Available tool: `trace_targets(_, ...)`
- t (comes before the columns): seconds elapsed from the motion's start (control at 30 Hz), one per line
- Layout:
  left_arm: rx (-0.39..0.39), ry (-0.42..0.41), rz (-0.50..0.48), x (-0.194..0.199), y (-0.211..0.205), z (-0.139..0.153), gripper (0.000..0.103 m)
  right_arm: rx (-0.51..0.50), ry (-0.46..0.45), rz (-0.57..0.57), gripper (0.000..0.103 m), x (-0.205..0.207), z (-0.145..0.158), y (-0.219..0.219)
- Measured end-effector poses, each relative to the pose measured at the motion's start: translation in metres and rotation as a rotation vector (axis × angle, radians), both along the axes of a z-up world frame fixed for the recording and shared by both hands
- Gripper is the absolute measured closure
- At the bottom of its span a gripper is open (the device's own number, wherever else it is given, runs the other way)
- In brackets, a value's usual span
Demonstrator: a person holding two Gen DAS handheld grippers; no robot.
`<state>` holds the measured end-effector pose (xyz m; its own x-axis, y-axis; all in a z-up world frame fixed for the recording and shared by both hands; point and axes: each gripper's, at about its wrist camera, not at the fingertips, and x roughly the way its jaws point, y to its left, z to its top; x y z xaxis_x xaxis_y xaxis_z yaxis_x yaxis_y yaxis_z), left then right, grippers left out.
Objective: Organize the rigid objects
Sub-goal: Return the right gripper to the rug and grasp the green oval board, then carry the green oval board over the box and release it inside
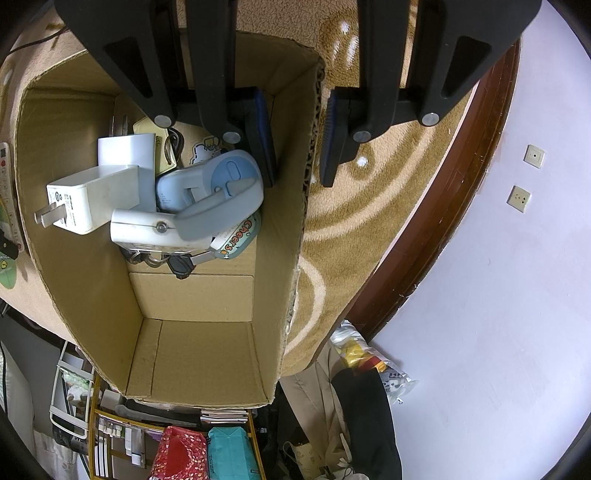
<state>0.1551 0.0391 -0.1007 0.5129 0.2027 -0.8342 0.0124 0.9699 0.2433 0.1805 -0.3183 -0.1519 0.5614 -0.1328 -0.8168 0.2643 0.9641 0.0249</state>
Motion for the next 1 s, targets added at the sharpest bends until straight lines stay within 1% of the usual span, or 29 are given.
trace_targets(0.23,0.001,0.000,-0.001,0.000,0.000,0.000,0.080,-0.007,-0.016,-0.004,0.083,-0.003,0.006,0.002)
trace_targets(0.33,0.000,0.000,0.000,0.000,0.000,0.000,0.080,-0.029,-0.027,-0.002,0.086,-0.002,0.012,0.007)
trace_targets(0.43,0.001,0.000,-0.001,0.000,0.000,0.000,0.080,-0.020,-0.054,-0.005,0.093,-0.002,0.017,0.005)
trace_targets(0.47,0.001,0.000,0.000,0.000,0.000,0.000,0.080,-0.009,-0.061,-0.001,0.094,-0.002,0.018,0.004)
trace_targets(0.6,0.002,0.000,0.000,0.000,0.000,0.000,0.080,0.014,-0.068,0.002,0.094,-0.001,0.019,0.004)
trace_targets(0.7,0.001,0.000,0.000,0.000,0.000,0.000,0.080,0.038,-0.091,0.000,0.094,-0.003,0.025,0.006)
trace_targets(0.8,0.001,0.000,-0.001,0.000,0.000,0.000,0.080,0.038,-0.126,0.020,0.094,-0.005,0.038,0.015)
trace_targets(0.87,0.001,0.000,0.000,0.000,0.000,0.000,0.080,0.074,-0.151,0.042,0.094,-0.006,0.047,0.021)
trace_targets(1.0,0.001,0.000,0.000,0.000,0.000,0.000,0.080,0.090,-0.185,0.065,0.094,-0.008,0.062,0.033)
